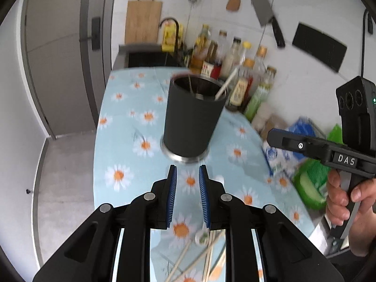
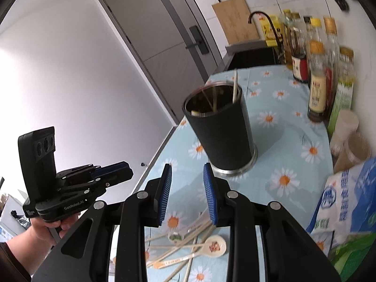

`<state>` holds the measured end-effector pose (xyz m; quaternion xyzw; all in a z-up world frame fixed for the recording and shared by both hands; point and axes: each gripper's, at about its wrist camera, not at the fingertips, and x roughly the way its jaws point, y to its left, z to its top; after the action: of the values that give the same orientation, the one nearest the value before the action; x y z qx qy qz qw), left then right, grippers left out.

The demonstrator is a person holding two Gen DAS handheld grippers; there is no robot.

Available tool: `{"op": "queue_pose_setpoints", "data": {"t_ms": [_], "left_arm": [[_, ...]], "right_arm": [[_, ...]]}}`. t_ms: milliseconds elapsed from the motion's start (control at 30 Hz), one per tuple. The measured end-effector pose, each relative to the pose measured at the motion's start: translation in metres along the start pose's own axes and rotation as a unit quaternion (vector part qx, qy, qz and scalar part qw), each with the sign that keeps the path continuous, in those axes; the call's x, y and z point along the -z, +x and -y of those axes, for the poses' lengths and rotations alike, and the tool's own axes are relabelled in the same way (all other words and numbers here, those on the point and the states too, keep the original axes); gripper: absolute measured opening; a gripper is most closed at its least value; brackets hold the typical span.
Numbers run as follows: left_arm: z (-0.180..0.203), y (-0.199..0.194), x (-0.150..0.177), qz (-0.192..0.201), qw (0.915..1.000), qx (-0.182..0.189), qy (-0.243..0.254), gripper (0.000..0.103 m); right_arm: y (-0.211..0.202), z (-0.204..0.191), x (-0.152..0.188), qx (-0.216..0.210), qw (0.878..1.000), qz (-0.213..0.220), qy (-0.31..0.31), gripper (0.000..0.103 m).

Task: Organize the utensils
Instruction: 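Move both open tools back down to the utensil pile, then grasp a wooden chopstick with the left tool while the right tool grasps another chopstick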

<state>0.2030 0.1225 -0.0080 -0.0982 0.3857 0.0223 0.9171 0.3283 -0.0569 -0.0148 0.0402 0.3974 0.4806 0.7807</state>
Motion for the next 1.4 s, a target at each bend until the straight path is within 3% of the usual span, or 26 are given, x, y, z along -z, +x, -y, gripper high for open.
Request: {"op": "queue_pose_setpoints", "data": {"t_ms": [67,167,333,500,700,1000,1067,1200,1400], "left_arm": [[0.001,0.005,0.008,-0.026,0.9996,-0.002,0.009,0.018],[0.002,0.014,0.025,-0.065,0.9976,-0.008,0.020,0.028],[0.001,0.028,0.053,-0.126,0.9914,-0.013,0.034,0.028],[0.003,0.047,0.078,-0.197,0.9775,-0.017,0.072,0.028],[-0.003,0.066,0.092,-0.265,0.9595,-0.016,0.094,0.027],[-0.002,0.084,0.104,-0.323,0.9370,-0.011,0.132,0.027],[0.000,0.086,0.108,-0.331,0.9317,-0.017,0.150,0.023],[-0.001,0.088,0.106,-0.337,0.9283,-0.020,0.155,0.011],[0.002,0.089,0.105,-0.338,0.9266,-0.019,0.165,0.004]], "right_arm": [[0.002,0.004,0.010,-0.003,1.000,-0.007,0.007,0.038],[0.005,0.011,0.024,-0.007,1.000,-0.020,0.016,0.038],[0.012,0.026,0.052,-0.012,0.998,-0.043,0.045,0.038],[0.020,0.036,0.077,-0.027,0.994,-0.071,0.084,0.038],[0.013,0.041,0.090,-0.018,0.993,-0.067,0.099,0.038],[0.011,0.042,0.105,-0.022,0.991,-0.076,0.112,0.038],[0.012,0.041,0.109,-0.025,0.990,-0.080,0.115,0.038],[0.017,0.037,0.112,-0.035,0.988,-0.087,0.125,0.038],[0.025,0.027,0.117,-0.053,0.982,-0.106,0.145,0.038]]}}
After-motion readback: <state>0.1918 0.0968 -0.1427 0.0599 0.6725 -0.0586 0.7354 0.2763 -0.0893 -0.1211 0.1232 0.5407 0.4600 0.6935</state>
